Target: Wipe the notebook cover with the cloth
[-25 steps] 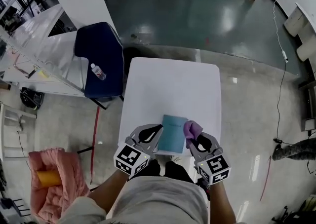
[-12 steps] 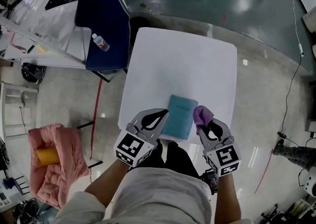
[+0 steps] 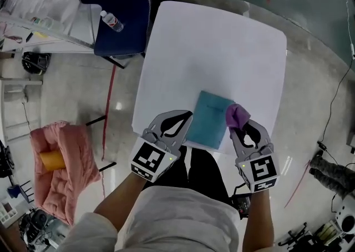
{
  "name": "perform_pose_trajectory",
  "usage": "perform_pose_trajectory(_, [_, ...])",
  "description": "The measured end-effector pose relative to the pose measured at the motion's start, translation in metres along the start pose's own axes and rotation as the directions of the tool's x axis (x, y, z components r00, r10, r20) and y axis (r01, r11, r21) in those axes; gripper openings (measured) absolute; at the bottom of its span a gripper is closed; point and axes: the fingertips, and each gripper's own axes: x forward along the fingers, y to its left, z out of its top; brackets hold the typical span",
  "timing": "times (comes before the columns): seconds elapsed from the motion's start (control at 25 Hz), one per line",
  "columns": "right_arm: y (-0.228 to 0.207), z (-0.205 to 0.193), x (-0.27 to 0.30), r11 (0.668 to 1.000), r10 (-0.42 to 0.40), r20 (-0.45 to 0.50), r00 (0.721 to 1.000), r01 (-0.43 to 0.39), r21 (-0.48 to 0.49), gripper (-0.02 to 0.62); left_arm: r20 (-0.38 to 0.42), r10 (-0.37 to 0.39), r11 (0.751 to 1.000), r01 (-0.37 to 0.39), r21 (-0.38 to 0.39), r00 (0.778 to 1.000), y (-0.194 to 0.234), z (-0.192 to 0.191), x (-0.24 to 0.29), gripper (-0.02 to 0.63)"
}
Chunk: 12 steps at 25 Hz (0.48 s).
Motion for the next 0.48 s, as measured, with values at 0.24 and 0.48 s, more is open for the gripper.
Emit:
perform_pose_trajectory(0.24, [-0.005, -0.007, 0.025, 0.997, -0.014, -0.037, 0.999, 0.011, -0.075, 0.109, -0.025, 0.003, 0.998, -0.001, 0.061, 1.000, 0.008, -0.016, 0.015, 0.000])
perform_pose_trajectory(0.48, [-0.008, -0.024, 0.053, 0.992, -0.003, -0.104, 0.995, -0.009, -0.123, 0.107, -0.027, 0.016, 1.000, -0.015, 0.022, 1.000, 0.025, -0.032, 0.026, 0.000])
